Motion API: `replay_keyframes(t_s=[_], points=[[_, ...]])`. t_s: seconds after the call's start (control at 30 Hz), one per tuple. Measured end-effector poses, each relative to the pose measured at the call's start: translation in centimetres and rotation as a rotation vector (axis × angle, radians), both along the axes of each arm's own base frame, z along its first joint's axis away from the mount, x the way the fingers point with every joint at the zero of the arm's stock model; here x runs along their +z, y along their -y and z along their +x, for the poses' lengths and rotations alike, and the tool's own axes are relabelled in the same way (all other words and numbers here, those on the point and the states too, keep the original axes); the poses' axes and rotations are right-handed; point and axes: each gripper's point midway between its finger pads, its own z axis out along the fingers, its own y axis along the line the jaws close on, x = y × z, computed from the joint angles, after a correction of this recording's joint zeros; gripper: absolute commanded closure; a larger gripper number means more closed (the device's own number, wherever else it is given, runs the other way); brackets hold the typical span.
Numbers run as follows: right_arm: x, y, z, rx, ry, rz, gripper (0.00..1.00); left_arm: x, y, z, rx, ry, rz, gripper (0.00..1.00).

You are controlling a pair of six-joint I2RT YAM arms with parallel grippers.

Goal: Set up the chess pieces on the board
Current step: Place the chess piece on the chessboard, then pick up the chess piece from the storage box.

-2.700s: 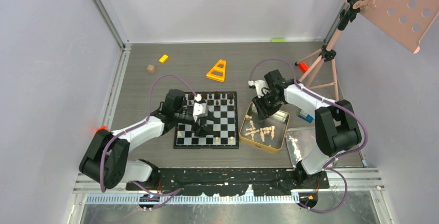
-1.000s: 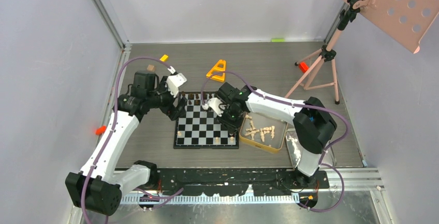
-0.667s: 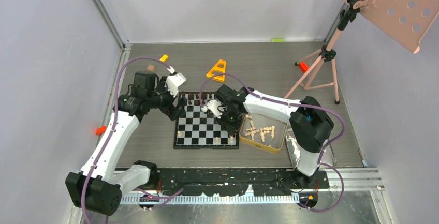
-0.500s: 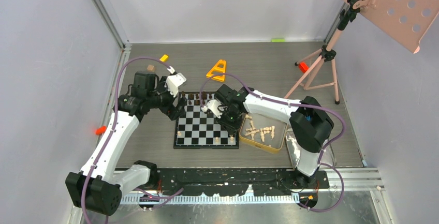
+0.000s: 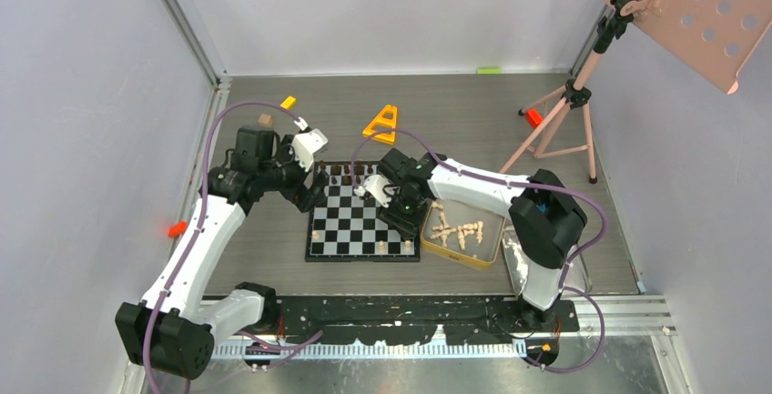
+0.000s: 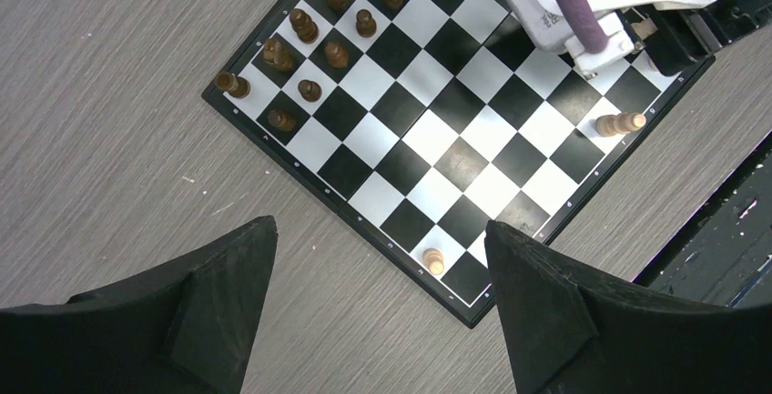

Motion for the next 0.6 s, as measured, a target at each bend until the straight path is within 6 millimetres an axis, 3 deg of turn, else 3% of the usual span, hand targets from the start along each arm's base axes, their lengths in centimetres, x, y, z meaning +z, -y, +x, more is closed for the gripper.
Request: replay_keyframes(t_s=[0.2, 0.37, 0.53, 0.6], points=[[0.7, 0.3, 0.7, -0.016, 0.03, -0.001, 0.4, 0.0, -0.1, 0.1, 0.006, 0.005, 0.005, 0.04], [4.3, 1.0, 2.2, -0.087, 0.077, 0.089, 0.41, -0.2, -0.2, 0.2, 0.01, 0.001, 0.01, 0.0], [8.8, 4.2, 5.1, -0.23, 0.148, 0.203, 0.45, -0.7, -0.1, 0.5, 0.008, -0.016, 0.014, 0.0], [9.7, 6.0, 5.9, -0.286, 0.17, 0.225, 0.47, -1.0, 0.0, 0.6, 0.004, -0.028, 0.013, 0.0]])
